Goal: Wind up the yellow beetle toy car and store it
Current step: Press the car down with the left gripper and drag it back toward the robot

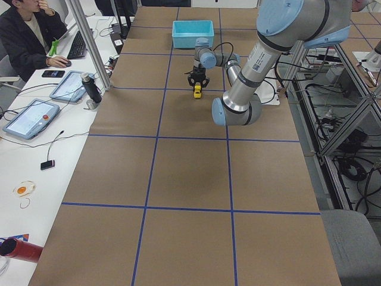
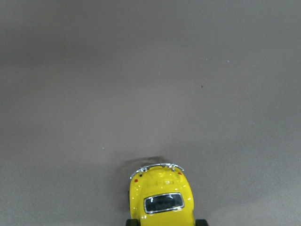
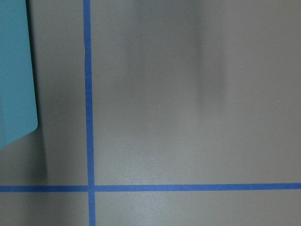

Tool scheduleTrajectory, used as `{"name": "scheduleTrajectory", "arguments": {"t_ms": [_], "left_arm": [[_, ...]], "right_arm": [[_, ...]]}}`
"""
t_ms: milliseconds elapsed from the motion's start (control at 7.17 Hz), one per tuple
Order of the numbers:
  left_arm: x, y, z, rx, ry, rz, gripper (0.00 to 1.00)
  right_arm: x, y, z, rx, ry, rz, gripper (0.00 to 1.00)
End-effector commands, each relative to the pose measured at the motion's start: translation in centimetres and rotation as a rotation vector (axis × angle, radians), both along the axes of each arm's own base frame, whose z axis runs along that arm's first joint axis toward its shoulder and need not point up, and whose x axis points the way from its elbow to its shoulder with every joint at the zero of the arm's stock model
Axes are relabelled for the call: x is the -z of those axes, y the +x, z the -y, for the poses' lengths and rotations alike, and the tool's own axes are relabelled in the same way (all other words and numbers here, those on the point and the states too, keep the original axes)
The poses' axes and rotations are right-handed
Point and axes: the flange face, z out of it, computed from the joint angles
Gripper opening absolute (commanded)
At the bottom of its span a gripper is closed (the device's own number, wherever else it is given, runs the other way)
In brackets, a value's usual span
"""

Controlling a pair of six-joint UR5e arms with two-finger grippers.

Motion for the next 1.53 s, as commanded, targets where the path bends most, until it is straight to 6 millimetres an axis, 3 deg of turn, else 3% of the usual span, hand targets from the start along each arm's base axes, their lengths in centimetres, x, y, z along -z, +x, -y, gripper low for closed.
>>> {"name": "scheduleTrajectory", "arguments": {"t_ms": [0,1394], "left_arm": [[-0.3,-0.1,0.1,-0.003,0.003,0.003,0.17],[-1.7,-1.6,0.5,-0.024,0.026,0.011,0.15]], "right_arm": [[0.0,0.0,0.0,0.0,0.001,0.0,1.0],[0.0,0.0,-0.1,0.0,-0.001,0.0,1.0]]}}
